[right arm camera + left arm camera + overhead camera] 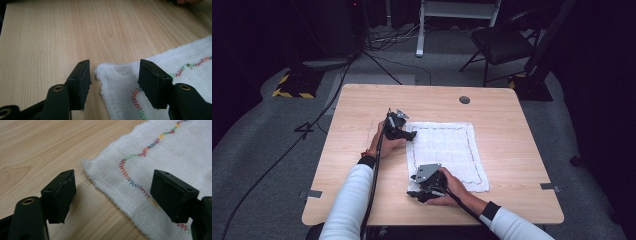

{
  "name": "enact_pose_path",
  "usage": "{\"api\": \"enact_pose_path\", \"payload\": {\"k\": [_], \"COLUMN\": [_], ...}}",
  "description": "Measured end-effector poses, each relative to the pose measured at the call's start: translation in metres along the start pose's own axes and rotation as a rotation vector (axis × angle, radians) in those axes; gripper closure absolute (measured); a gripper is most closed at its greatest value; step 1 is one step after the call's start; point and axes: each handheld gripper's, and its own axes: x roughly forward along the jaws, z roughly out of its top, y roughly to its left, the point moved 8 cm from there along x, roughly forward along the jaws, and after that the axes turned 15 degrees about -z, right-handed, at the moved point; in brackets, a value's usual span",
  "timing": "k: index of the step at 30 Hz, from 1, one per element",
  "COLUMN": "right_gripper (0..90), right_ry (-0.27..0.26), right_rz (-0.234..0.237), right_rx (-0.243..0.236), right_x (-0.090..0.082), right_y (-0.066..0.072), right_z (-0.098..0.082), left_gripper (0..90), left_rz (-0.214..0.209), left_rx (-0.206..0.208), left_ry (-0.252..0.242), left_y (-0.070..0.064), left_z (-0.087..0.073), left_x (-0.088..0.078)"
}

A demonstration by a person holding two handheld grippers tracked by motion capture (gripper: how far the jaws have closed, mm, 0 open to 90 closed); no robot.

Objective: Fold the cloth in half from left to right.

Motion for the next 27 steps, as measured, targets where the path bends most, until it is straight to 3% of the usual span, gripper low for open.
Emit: {"api": "enact_pose_path", "payload": {"k": [4, 5, 6, 7, 8, 12, 16, 23, 27], "right_gripper": [51.8, 54.8, 62.6, 62.6, 71.4, 80.6, 82.8, 83.4, 83.6], "right_ry": [-0.007, -0.011, -0.016, -0.016, -0.017, -0.012, 0.002, 0.006, -0.005], "right_rz": [-0.027, -0.035, -0.051, -0.051, -0.079, -0.117, -0.131, -0.127, -0.119], "right_rx": [0.028, 0.033, 0.038, 0.038, 0.021, 0.020, 0.011, -0.008, -0.018], "right_x": [0.000, 0.000, 0.000, 0.000, 0.001, 0.002, 0.005, 0.008, 0.010], "right_y": [-0.001, -0.002, -0.002, -0.002, -0.002, -0.005, -0.005, -0.002, 0.002], "right_z": [0.000, 0.000, 0.000, 0.000, 0.001, 0.000, 0.004, 0.009, 0.017], "left_gripper": [24.4, 30.9, 45.7, 45.7, 55.2, 69.5, 78.7, 84.6, 85.1], "left_rz": [-0.001, -0.015, -0.026, -0.028, -0.036, -0.077, -0.086, -0.077, -0.070], "left_rx": [0.008, 0.016, 0.019, 0.024, 0.027, 0.022, 0.028, 0.059, 0.055], "left_ry": [0.010, 0.007, 0.007, 0.008, 0.008, -0.003, 0.004, 0.020, 0.025], "left_y": [-0.002, -0.005, -0.007, -0.007, -0.008, -0.009, -0.008, -0.007, -0.004], "left_z": [0.000, 0.001, 0.001, 0.001, 0.000, -0.002, -0.004, -0.007, -0.010], "left_x": [-0.001, -0.002, -0.002, -0.002, -0.003, -0.006, -0.010, -0.014, -0.021]}}
